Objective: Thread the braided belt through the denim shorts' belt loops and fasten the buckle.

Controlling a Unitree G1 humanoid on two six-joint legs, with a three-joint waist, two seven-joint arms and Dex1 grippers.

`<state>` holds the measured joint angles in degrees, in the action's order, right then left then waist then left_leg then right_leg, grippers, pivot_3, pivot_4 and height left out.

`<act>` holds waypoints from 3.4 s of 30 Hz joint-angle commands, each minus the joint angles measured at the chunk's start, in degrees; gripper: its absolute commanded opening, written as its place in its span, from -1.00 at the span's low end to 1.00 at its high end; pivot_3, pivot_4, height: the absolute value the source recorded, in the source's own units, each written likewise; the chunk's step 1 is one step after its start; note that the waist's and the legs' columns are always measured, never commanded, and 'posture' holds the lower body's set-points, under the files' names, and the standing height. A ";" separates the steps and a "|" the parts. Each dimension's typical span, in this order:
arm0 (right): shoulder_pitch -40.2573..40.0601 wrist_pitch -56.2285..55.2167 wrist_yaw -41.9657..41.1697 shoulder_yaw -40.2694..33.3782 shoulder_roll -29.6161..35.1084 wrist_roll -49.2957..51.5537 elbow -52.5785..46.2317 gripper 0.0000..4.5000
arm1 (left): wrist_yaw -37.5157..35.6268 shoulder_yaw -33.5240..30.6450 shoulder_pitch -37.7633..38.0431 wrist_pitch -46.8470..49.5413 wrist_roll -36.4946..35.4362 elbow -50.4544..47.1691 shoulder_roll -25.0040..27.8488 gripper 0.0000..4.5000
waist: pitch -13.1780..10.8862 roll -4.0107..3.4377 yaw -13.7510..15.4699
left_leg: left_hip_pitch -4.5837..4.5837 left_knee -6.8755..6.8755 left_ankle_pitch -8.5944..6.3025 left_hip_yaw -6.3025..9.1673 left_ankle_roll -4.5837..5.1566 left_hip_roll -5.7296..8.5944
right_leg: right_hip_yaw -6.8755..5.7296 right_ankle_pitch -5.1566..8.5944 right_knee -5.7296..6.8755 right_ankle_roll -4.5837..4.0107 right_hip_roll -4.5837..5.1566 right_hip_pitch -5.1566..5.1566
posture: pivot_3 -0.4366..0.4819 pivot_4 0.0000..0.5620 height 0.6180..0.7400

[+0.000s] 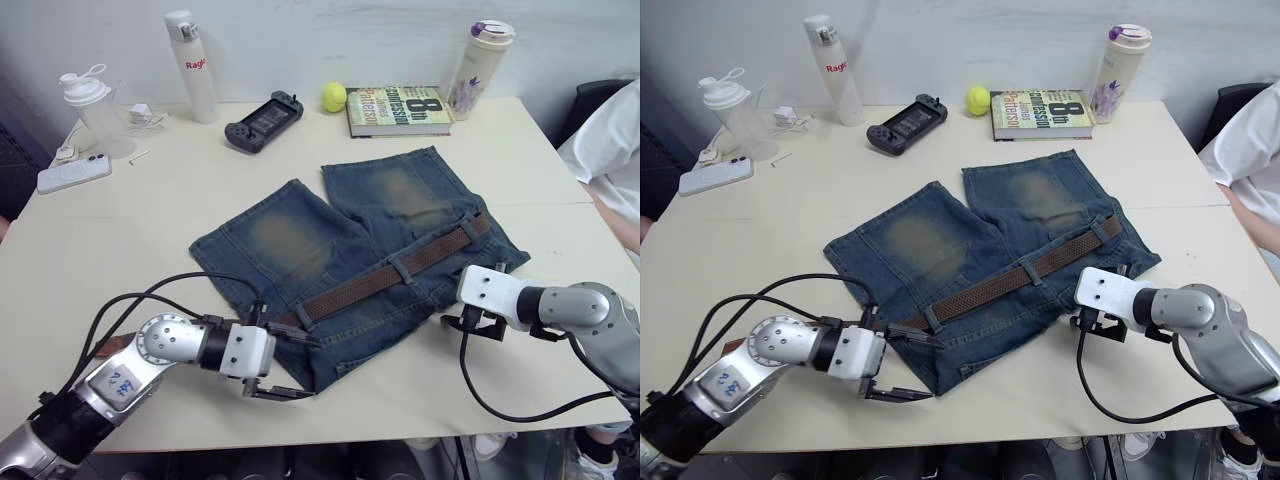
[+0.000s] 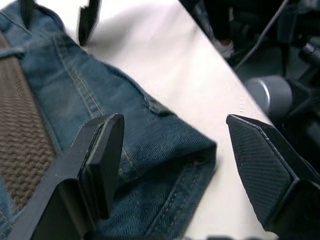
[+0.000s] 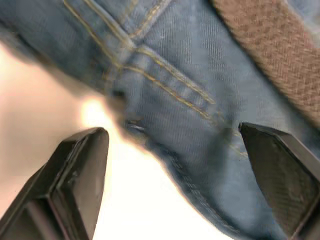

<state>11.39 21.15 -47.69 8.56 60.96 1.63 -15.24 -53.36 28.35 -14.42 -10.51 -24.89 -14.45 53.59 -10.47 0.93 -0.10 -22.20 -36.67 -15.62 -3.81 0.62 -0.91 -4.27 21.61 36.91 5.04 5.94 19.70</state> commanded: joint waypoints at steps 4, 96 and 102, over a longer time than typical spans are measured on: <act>1.12 -3.45 2.49 2.76 -3.84 -7.04 7.68 1.00 | -0.80 -0.82 -3.03 1.62 10.11 3.41 -8.42 0.29 | 0.29 0.48 -0.05 | 0.05 -0.38 -0.22 0.11 0.06 -0.08 | -0.02 0.00 0.01 0.00 0.01 -0.25 | -0.05 -0.47 1.00; 20.70 15.92 6.33 19.35 -33.75 -11.54 12.61 -1.00 | 14.20 -6.03 -33.28 -39.66 52.11 74.60 -3.91 -0.39 | 0.36 0.03 -1.44 | 0.63 0.58 -0.04 -0.05 -0.13 0.01 | -0.62 -0.01 0.47 -0.38 0.41 -0.11 | -0.05 -0.47 1.00; 19.40 18.48 4.61 19.53 -34.38 -11.39 9.79 -1.00 | 17.04 -5.13 -33.85 -39.06 53.66 76.66 -2.32 -0.39 | 0.38 0.04 -1.67 | 0.65 0.64 -0.08 -0.11 -0.12 -0.10 | -1.08 0.00 0.21 -0.37 0.45 -0.12 | -0.05 -0.47 1.00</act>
<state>33.08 37.58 -40.36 25.88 26.27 -10.57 -6.88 -36.06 21.60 -49.30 -52.31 24.57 57.26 48.36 -10.10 0.97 -1.77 -21.55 -36.04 -15.70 -3.92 0.51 -1.03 -5.39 21.61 37.14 4.67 6.39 19.58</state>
